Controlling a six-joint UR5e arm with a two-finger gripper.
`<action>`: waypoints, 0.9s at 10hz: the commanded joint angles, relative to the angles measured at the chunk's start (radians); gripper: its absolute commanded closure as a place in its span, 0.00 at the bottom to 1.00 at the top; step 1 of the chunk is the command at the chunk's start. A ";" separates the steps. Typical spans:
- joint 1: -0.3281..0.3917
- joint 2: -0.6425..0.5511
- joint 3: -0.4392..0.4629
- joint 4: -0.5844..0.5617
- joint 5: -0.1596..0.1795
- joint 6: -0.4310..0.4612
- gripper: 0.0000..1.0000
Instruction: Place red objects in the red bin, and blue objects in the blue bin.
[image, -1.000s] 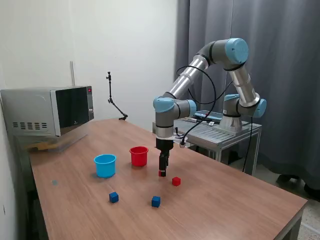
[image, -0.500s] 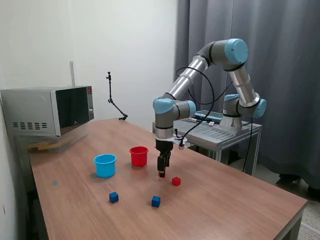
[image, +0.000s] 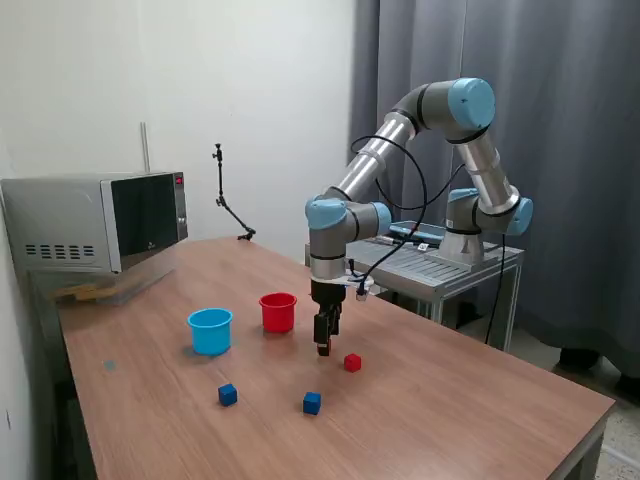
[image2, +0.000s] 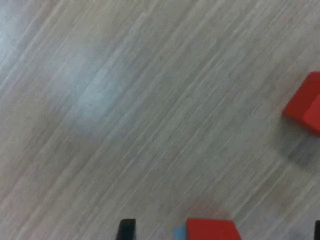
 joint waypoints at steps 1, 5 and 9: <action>-0.011 0.002 0.001 0.000 -0.003 -0.003 0.00; -0.025 0.002 0.001 0.000 -0.003 -0.012 0.00; -0.022 0.000 -0.001 0.000 0.003 -0.011 0.00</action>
